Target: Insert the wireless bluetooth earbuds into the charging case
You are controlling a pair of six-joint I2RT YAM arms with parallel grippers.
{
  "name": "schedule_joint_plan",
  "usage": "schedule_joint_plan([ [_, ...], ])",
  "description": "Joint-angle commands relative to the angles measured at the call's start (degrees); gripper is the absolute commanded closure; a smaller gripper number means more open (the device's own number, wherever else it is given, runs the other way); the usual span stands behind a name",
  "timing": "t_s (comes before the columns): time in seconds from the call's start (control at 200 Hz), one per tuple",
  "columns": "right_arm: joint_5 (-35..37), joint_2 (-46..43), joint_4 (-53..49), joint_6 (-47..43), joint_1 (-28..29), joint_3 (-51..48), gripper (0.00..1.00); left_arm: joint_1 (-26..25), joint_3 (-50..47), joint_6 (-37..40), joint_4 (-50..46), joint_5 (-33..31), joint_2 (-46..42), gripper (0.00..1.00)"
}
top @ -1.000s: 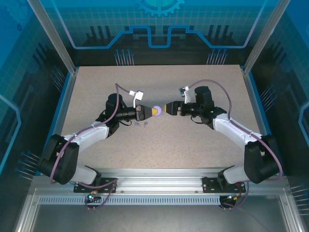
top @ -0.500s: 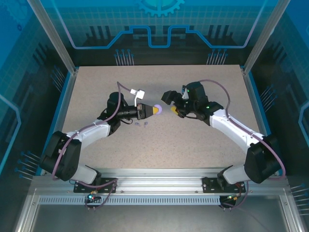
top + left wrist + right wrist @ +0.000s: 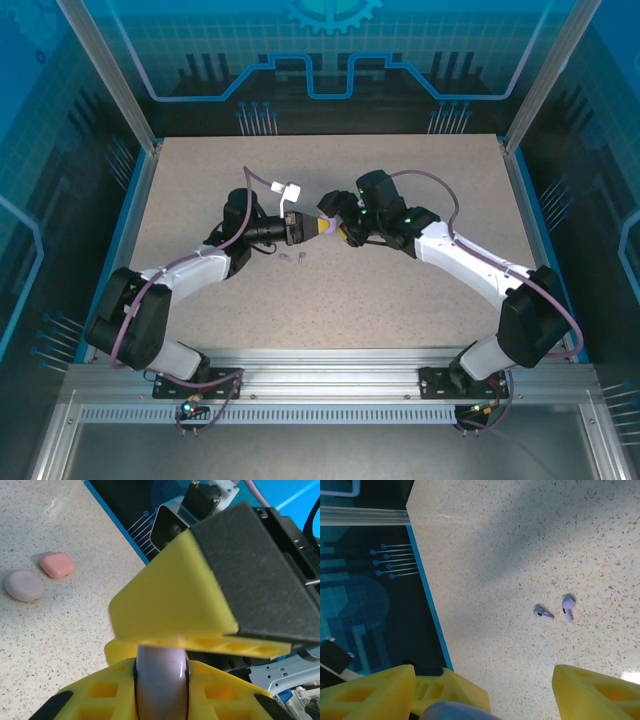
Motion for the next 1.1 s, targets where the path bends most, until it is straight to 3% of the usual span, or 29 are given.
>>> schedule_joint_plan([
  [0.0, 1.06, 1.41, -1.01, 1.98, 1.39, 2.42, 0.3, -0.1, 1.96, 1.72, 2.37, -0.57, 1.13, 1.0],
  [0.175, 0.92, 2.59, -0.75, 2.24, 1.96, 3.31, 0.41, -0.13, 2.11, 1.76, 2.53, -0.58, 1.51, 1.0],
  [0.34, 1.86, 2.82, -0.7, 2.91, 2.0, 3.14, 0.63, -0.11, 1.79, 1.67, 2.63, -1.51, 1.47, 1.0],
  [0.47, 2.87, 2.78, -0.59, 3.82, 2.05, 2.96, 0.71, -0.04, 0.82, 0.94, 3.78, -3.35, 1.1, 0.86],
  [0.54, 3.69, 2.78, -0.63, 4.49, 2.14, 2.88, 0.73, -0.15, -0.04, -0.12, 5.3, -4.66, 0.96, 0.73],
  [0.695, 5.95, 2.61, -1.19, 6.92, 2.51, 2.66, 0.74, -0.1, -2.43, -2.8, 10.06, -7.75, 0.62, 0.68],
  [0.92, 7.94, 2.6, -1.81, 9.04, 3.1, 2.77, 0.74, -0.16, -6.4, -6.46, 17.37, -12.83, -0.21, 0.7],
  [1.096, 7.98, 2.82, -1.6, 9.49, 3.17, 2.81, 0.74, -0.13, -7.8, -7.72, 19.61, -14.26, -0.05, 0.79],
])
